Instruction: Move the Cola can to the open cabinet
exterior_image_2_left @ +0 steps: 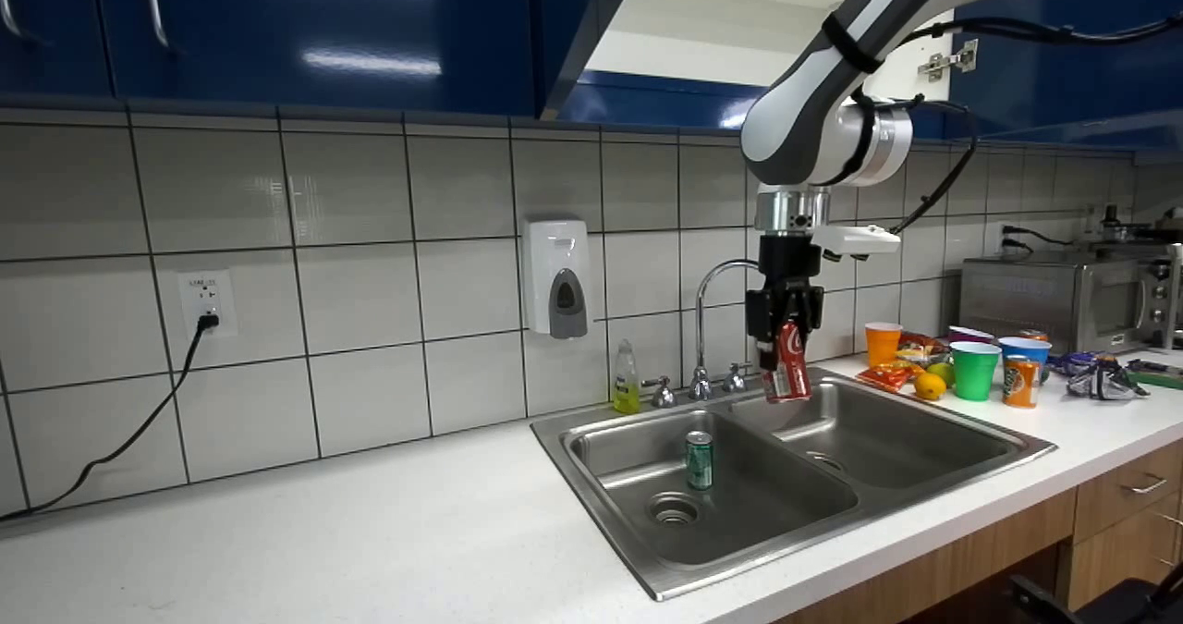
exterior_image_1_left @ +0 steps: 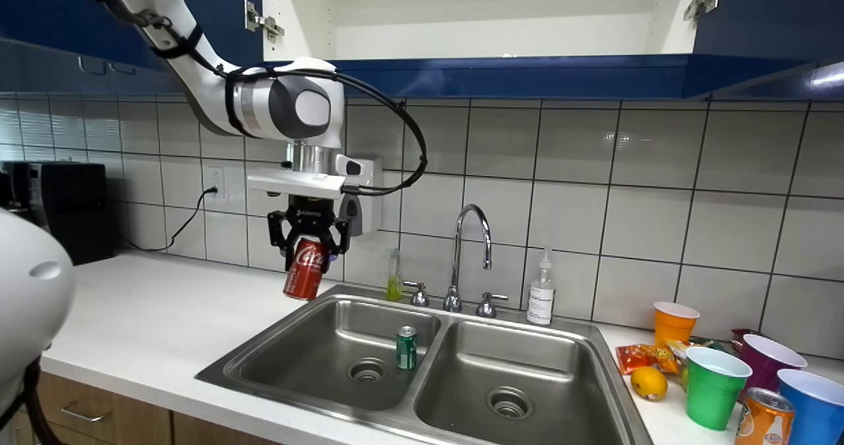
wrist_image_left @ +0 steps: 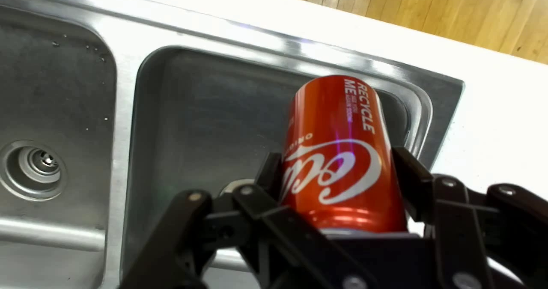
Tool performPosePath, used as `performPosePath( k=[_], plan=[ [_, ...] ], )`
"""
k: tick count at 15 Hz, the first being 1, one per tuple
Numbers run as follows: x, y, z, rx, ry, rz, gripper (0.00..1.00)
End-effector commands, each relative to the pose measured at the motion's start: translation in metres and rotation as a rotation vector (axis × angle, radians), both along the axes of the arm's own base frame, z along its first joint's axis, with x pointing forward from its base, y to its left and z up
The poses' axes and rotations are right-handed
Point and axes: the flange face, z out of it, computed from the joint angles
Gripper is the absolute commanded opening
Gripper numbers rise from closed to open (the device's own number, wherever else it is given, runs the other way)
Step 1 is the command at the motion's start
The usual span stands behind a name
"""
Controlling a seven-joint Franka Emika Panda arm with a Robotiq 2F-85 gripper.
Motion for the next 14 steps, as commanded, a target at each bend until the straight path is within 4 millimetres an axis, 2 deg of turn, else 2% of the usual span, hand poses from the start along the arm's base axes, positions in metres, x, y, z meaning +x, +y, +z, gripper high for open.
performPosePath(
  k=[1,7,14],
  plan=[
    [0.0,-0.006,0.032,-0.006,-0.012,0.031,0.41],
    [0.002,-0.008,0.064,-0.004,-0.017,0.048,0.41],
    [-0.005,-0.003,0.102,-0.001,-0.006,0.076,0.41]
  ],
)
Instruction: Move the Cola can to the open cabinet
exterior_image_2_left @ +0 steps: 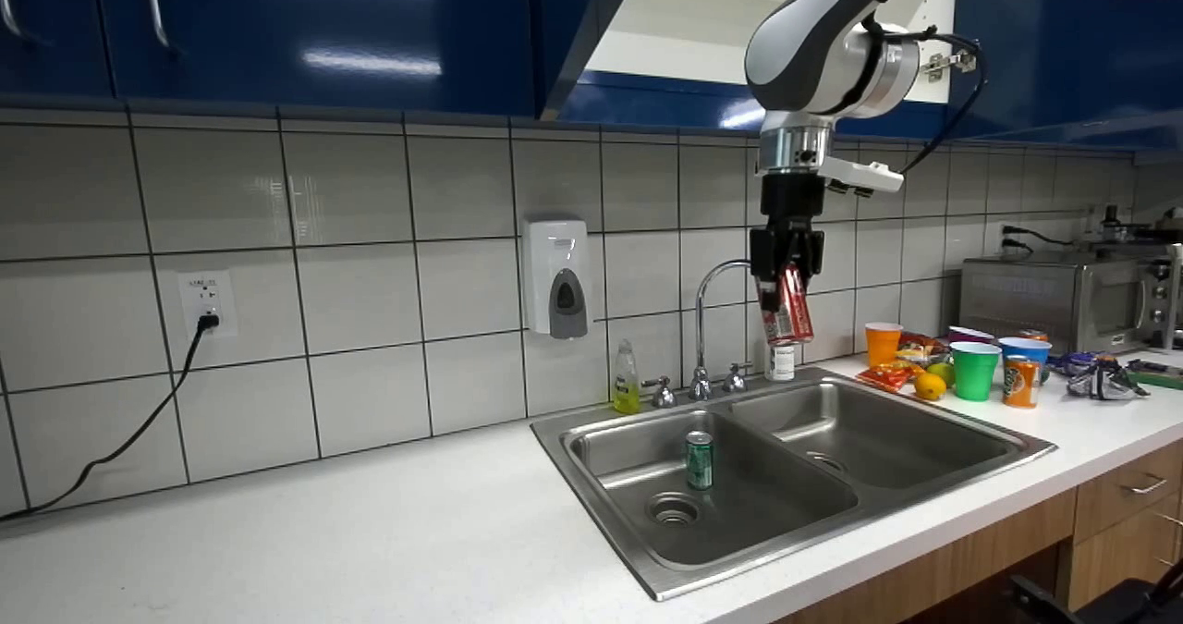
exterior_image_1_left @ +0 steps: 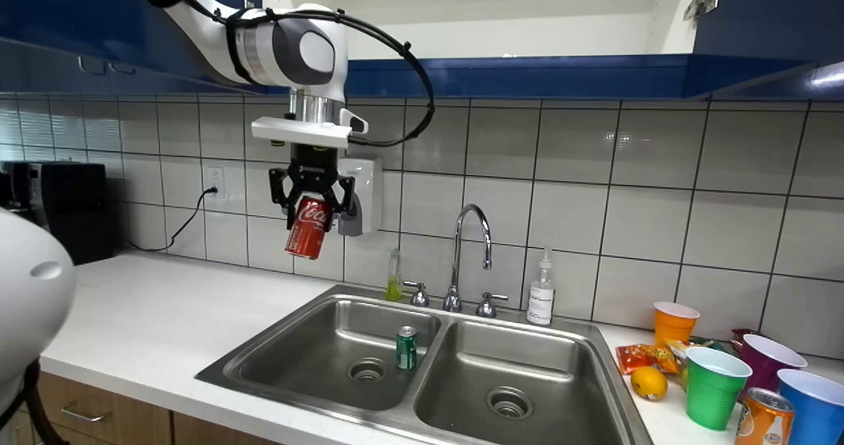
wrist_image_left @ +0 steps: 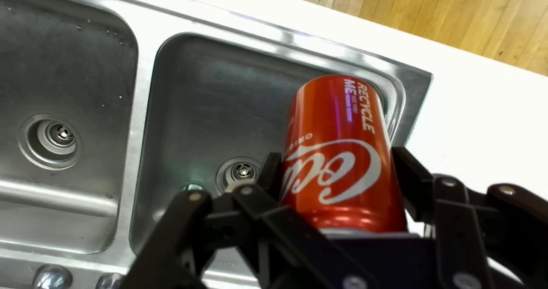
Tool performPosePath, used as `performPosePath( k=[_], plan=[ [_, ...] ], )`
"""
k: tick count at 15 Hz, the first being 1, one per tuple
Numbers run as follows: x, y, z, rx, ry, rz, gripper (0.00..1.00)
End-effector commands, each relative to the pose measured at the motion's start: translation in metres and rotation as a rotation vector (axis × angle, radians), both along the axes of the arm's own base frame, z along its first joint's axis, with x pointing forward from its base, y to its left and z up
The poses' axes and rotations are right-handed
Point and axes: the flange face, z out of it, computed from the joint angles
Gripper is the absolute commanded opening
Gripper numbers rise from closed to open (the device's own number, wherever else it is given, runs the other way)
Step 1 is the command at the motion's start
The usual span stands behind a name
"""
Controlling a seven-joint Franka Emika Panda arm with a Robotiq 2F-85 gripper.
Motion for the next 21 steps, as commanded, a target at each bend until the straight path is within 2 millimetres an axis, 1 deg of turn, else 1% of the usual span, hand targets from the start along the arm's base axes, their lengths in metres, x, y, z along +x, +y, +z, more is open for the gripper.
performPosePath(
  k=[1,8,12,21],
  plan=[
    [-0.008,0.002,0.033,-0.01,0.0,0.039,0.41],
    [-0.019,0.003,0.075,-0.034,-0.015,0.052,0.41],
    [-0.022,0.0,0.094,-0.053,-0.038,0.052,0.41],
    [-0.018,-0.013,0.13,-0.093,-0.103,0.035,0.41]
  ],
)
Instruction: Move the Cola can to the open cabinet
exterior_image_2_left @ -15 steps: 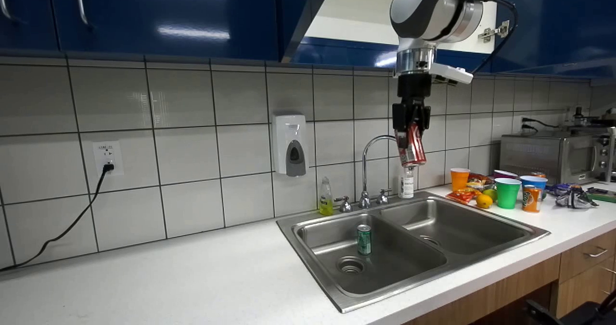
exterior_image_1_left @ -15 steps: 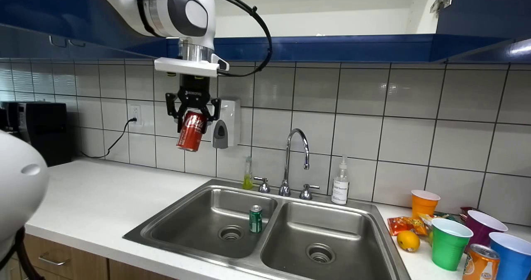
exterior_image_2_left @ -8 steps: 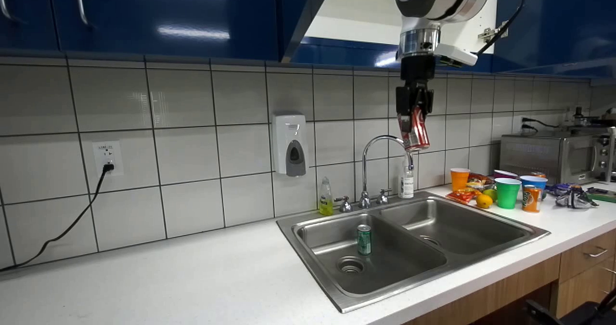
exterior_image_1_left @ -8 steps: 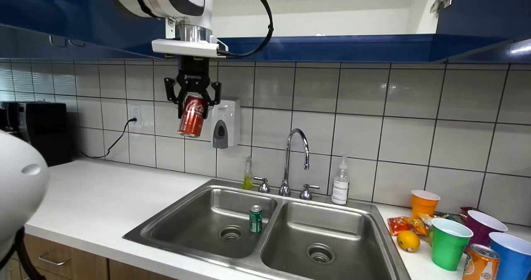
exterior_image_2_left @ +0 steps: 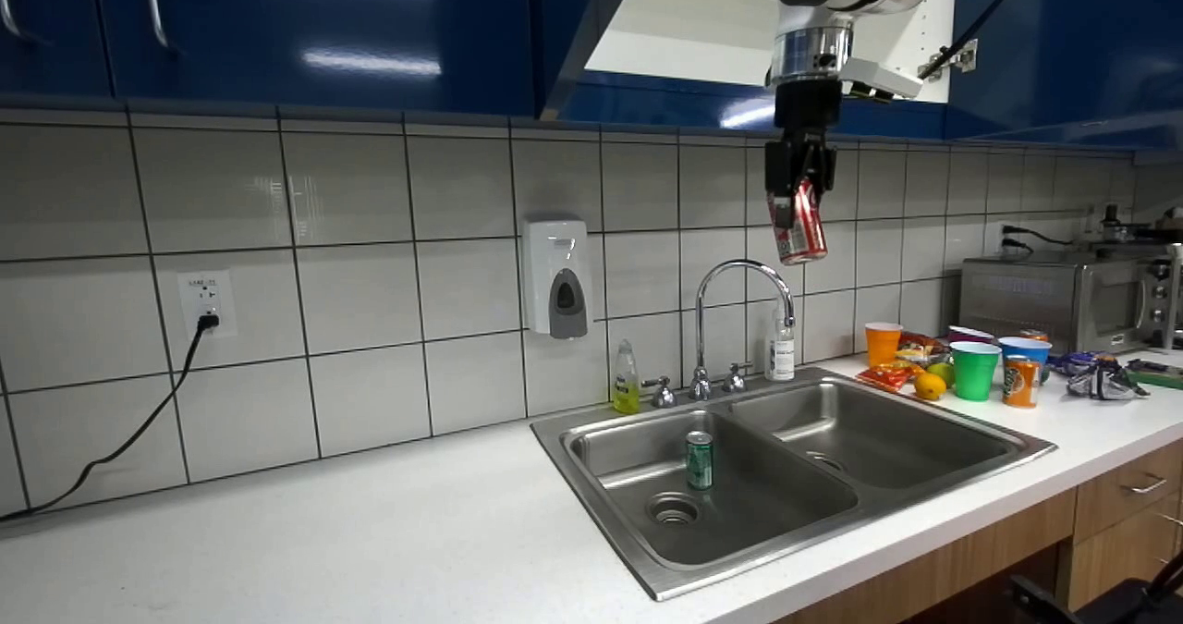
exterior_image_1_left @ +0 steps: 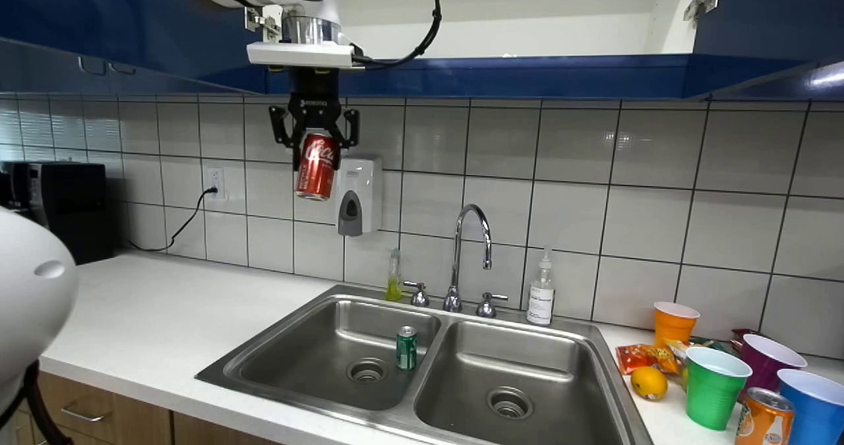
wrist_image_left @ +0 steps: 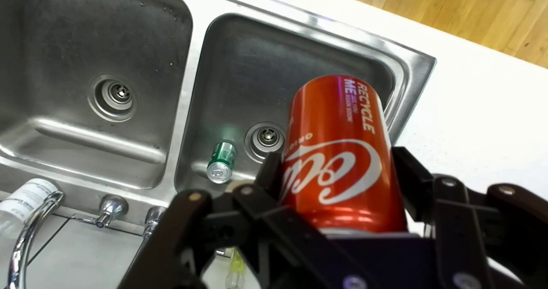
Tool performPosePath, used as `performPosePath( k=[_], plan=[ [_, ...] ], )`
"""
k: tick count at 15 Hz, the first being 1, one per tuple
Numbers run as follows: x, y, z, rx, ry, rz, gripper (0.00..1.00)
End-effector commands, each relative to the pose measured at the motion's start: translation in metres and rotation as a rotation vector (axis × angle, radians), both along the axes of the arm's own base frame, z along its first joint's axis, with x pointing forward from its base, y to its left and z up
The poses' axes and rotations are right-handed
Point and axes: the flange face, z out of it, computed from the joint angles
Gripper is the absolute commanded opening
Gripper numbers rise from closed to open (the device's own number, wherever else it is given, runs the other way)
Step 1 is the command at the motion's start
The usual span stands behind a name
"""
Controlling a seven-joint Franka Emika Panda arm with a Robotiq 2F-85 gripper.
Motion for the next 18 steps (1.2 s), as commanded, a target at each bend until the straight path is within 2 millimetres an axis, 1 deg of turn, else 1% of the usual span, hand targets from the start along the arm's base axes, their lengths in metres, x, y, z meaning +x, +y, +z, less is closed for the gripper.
performPosePath(
  k=[1,7,11,18],
  plan=[
    [-0.001,-0.007,0.026,-0.028,-0.024,0.002,0.41],
    [0.0,-0.012,0.047,-0.029,-0.059,-0.007,0.41],
    [-0.001,-0.009,0.063,-0.022,-0.073,-0.006,0.41],
    [-0.015,-0.009,0.095,-0.004,-0.06,-0.007,0.41]
  ],
)
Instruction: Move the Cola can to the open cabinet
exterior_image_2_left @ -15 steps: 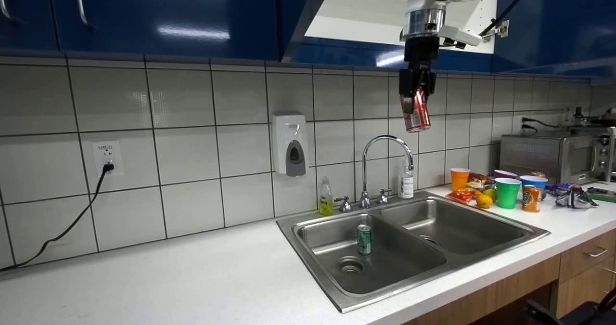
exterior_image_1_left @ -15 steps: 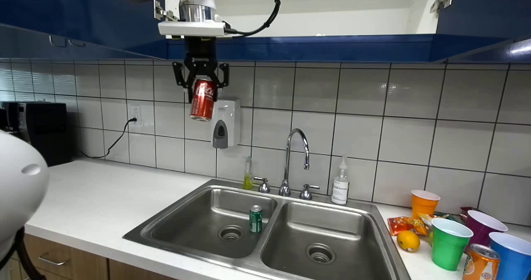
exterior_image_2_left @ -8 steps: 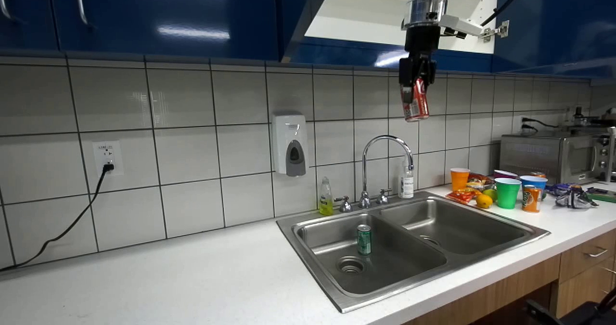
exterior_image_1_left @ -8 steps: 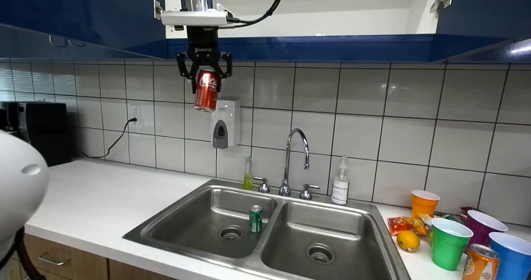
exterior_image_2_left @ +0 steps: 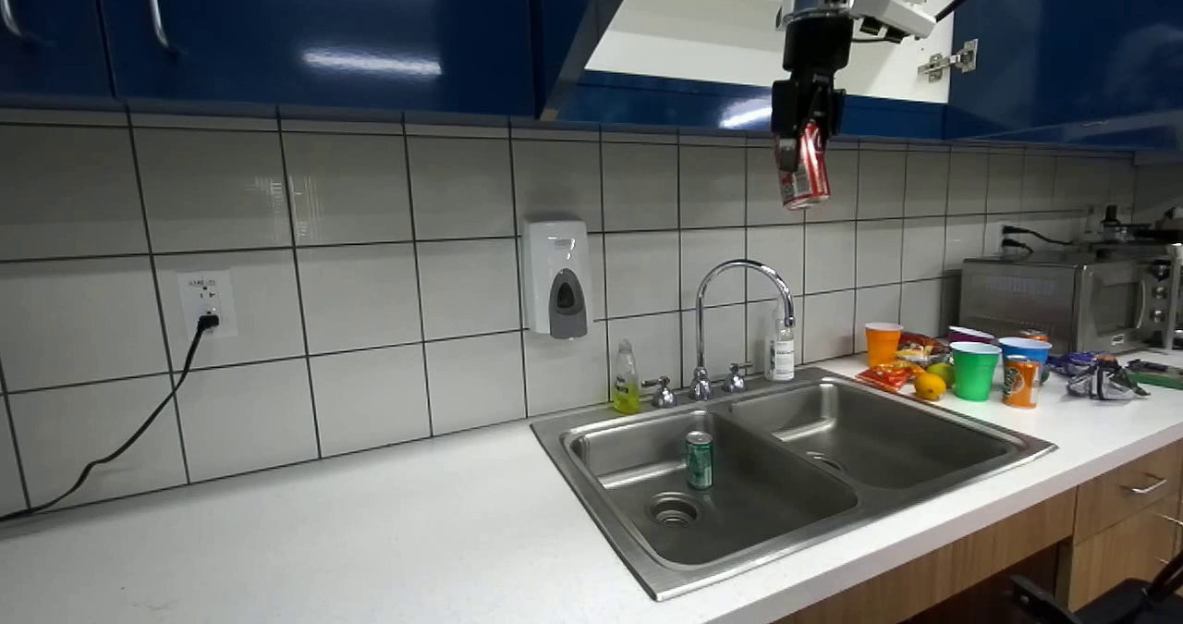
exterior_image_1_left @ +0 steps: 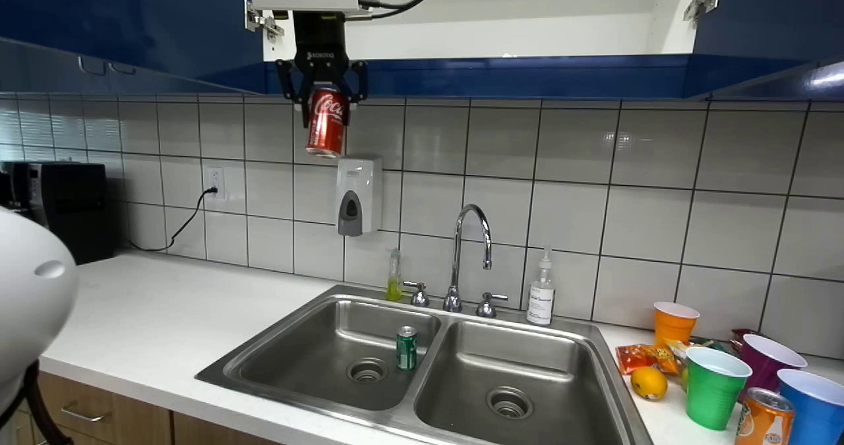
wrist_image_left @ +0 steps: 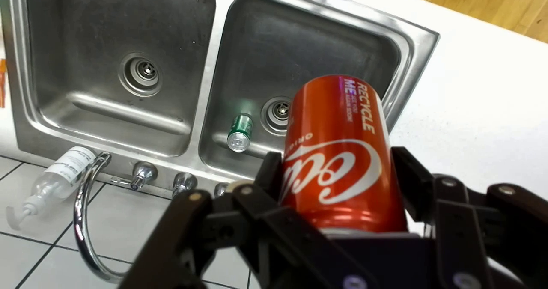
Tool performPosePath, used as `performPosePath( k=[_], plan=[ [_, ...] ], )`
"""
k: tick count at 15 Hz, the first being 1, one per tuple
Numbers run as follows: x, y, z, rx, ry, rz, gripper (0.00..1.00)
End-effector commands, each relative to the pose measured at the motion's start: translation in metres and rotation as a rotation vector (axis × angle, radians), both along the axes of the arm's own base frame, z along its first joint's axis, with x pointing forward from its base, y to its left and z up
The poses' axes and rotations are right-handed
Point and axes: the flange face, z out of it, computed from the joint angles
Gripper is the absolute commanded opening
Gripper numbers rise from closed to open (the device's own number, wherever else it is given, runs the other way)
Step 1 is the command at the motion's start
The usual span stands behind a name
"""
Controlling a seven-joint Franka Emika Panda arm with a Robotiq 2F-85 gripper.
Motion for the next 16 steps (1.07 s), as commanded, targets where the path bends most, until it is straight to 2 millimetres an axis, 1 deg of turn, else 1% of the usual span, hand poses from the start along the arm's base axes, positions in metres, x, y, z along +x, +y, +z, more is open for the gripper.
performPosePath(
  k=[1,4,9,14,15,16],
  plan=[
    [-0.012,0.001,0.029,0.005,0.006,0.009,0.41],
    [-0.015,-0.002,0.042,0.0,0.006,-0.002,0.41],
    [-0.012,-0.009,0.064,-0.007,-0.025,-0.014,0.41],
    [-0.005,-0.012,0.071,0.003,-0.046,-0.015,0.41],
    [-0.009,-0.01,0.061,0.005,-0.044,-0.021,0.66],
    [-0.008,-0.011,0.061,0.005,-0.044,-0.022,0.66]
  ],
)
